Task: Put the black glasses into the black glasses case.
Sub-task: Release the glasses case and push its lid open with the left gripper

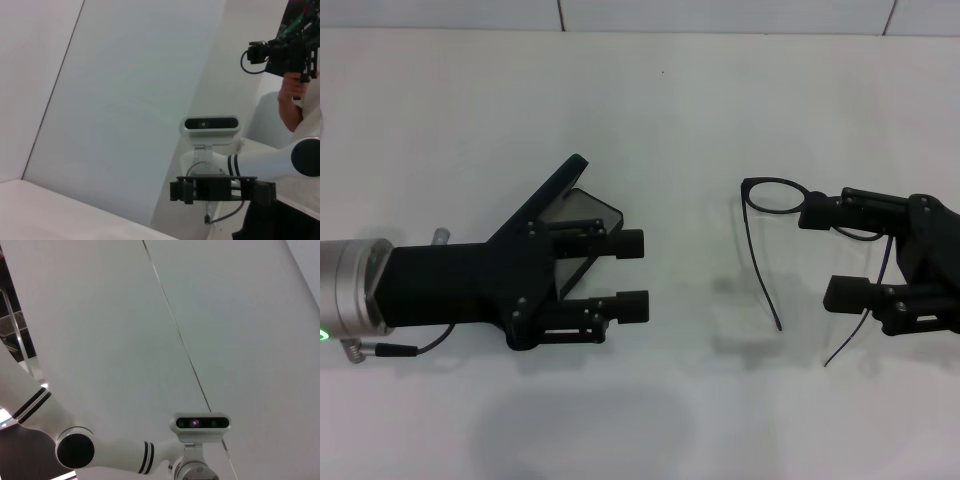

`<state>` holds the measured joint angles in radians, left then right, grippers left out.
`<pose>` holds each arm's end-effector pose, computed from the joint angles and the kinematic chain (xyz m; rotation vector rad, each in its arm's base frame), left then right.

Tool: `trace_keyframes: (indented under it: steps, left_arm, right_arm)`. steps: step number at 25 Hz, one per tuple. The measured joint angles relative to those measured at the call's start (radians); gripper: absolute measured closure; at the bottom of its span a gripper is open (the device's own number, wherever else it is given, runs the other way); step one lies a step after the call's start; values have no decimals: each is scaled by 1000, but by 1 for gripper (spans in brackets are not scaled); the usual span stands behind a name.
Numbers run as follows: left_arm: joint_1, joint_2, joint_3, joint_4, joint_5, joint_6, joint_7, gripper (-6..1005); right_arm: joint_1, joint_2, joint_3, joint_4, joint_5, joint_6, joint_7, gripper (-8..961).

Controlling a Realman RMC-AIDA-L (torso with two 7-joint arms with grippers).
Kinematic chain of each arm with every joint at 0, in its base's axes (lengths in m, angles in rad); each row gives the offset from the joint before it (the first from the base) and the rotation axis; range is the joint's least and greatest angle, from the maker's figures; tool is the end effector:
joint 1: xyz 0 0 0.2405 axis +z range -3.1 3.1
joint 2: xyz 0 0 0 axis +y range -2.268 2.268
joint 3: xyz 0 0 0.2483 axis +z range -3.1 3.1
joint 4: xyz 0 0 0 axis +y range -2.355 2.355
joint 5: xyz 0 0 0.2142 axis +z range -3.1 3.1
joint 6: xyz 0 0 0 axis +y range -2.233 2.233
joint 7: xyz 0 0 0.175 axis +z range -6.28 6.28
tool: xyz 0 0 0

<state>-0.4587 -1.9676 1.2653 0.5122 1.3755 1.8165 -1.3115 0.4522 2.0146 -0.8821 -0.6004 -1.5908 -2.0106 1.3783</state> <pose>-0.2026 0.2759 -0.0222 2.7637 0.4750 1.1498 0.1986 0.2738 0.0170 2.7337 -0.4177 -1.3094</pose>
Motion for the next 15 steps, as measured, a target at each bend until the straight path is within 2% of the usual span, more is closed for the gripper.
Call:
trace_keyframes:
  steps: [8,12,15]
  left_arm:
    - [9,-8,-38,0,-1,-3,9,301]
    - [10,-19,-99,6,-1,-3,-16,302]
    - [14,-34,-166,106,11,-9,-152,302]
  right_arm:
    - [14,-1,-11,3,0,16,-1,107]
    - [14,-1,-10,5,-1,38,-11,108]
    - [8,-5,-4,7,-1,75,-26,110]
